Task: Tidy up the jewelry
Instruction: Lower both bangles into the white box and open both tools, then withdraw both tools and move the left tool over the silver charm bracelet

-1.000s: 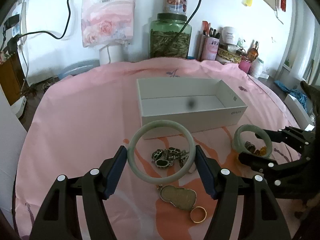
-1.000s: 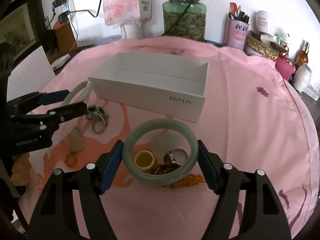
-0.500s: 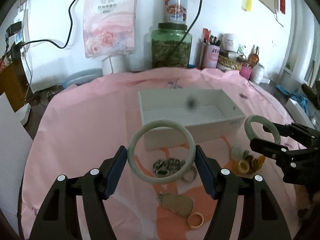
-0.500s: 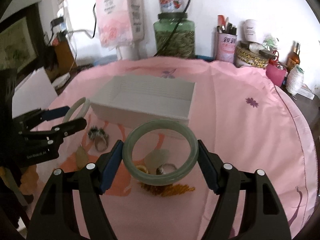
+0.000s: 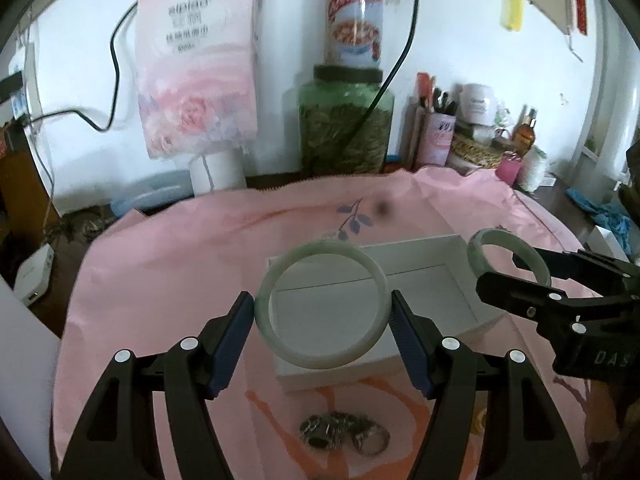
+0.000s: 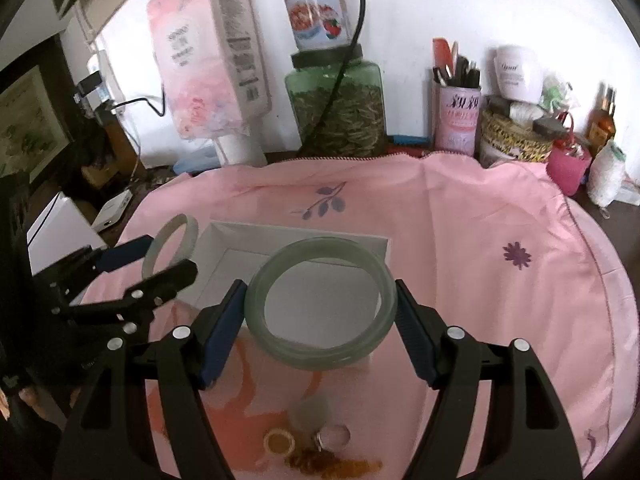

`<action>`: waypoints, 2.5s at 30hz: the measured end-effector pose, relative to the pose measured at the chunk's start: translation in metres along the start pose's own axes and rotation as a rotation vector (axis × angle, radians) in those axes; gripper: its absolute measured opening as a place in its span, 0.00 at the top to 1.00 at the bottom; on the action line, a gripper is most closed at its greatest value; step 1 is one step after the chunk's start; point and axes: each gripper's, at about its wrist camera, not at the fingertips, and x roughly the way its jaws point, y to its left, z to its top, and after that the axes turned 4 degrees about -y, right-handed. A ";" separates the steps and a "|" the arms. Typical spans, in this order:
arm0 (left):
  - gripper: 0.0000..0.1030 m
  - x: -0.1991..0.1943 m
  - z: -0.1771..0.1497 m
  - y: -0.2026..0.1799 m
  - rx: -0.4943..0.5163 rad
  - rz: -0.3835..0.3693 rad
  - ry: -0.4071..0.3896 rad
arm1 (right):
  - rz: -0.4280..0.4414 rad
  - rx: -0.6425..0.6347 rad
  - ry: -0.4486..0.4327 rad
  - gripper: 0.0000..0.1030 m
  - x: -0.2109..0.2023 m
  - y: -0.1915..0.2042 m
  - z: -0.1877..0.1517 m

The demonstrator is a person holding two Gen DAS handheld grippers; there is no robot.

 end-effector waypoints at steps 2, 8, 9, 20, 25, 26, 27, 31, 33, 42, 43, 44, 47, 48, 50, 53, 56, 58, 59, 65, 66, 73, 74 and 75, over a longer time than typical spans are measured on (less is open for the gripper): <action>0.34 0.010 -0.002 0.002 -0.009 0.003 0.018 | 0.005 0.009 0.007 0.33 0.008 0.000 0.001; 0.34 0.022 -0.006 0.006 -0.013 0.013 0.029 | 0.013 0.013 0.033 0.33 0.027 -0.001 0.000; 0.34 0.022 -0.006 0.006 -0.013 0.011 0.028 | 0.012 0.008 0.028 0.33 0.028 -0.001 0.000; 0.34 0.022 -0.007 0.000 0.011 0.017 0.018 | 0.019 0.001 0.030 0.33 0.030 -0.002 0.000; 0.34 0.022 -0.009 -0.004 0.031 0.031 0.015 | 0.017 -0.006 0.035 0.33 0.031 -0.001 -0.001; 0.34 0.023 -0.009 -0.005 0.036 0.035 0.017 | 0.019 -0.007 0.040 0.33 0.032 -0.001 -0.001; 0.34 0.022 -0.009 -0.006 0.037 0.037 0.018 | 0.025 -0.004 0.041 0.33 0.032 -0.001 -0.001; 0.32 0.019 -0.007 -0.003 0.023 0.035 0.009 | 0.033 0.006 0.017 0.30 0.026 -0.002 0.001; 0.32 0.017 -0.006 0.000 0.007 0.033 0.008 | 0.030 0.007 0.001 0.29 0.021 -0.003 0.002; 0.31 -0.001 -0.006 0.022 -0.077 0.043 0.012 | 0.034 0.028 -0.044 0.27 -0.011 -0.006 0.002; 0.31 -0.004 -0.007 0.024 -0.085 0.044 0.014 | 0.027 0.029 -0.049 0.22 -0.017 -0.006 -0.001; 0.31 -0.009 -0.009 0.028 -0.095 0.044 0.018 | 0.020 0.029 -0.053 0.20 -0.021 -0.006 -0.003; 0.30 -0.020 -0.018 0.034 -0.115 0.040 0.028 | -0.004 0.027 -0.052 0.14 -0.034 -0.009 -0.020; 0.29 -0.024 -0.024 0.036 -0.121 0.037 0.035 | -0.008 0.027 -0.048 0.12 -0.036 -0.010 -0.025; 0.26 -0.030 -0.034 0.037 -0.125 0.031 0.049 | 0.001 0.025 -0.039 0.11 -0.041 -0.014 -0.040; 0.23 -0.037 -0.059 0.033 -0.105 0.031 0.073 | 0.011 0.050 -0.037 0.07 -0.047 -0.022 -0.067; 0.22 -0.038 -0.079 0.028 -0.071 0.048 0.092 | -0.023 0.086 -0.020 0.07 -0.046 -0.034 -0.090; 0.22 -0.035 -0.085 0.021 -0.033 0.061 0.106 | -0.021 0.096 0.005 0.07 -0.044 -0.037 -0.093; 0.22 -0.034 -0.085 0.019 -0.022 0.063 0.100 | -0.011 0.105 0.006 0.07 -0.043 -0.039 -0.093; 0.21 -0.029 -0.089 0.002 0.073 0.092 0.085 | -0.021 0.118 0.030 0.07 -0.038 -0.041 -0.094; 0.21 -0.028 -0.089 0.000 0.081 0.087 0.089 | -0.024 0.117 0.034 0.07 -0.037 -0.041 -0.093; 0.20 -0.019 -0.085 -0.004 0.085 0.093 0.101 | -0.050 0.129 0.029 0.07 -0.039 -0.044 -0.092; 0.20 -0.019 -0.085 -0.002 0.079 0.094 0.101 | -0.051 0.134 0.029 0.07 -0.039 -0.045 -0.092; 0.20 -0.019 -0.084 0.002 0.066 0.100 0.098 | -0.053 0.140 0.030 0.07 -0.039 -0.046 -0.092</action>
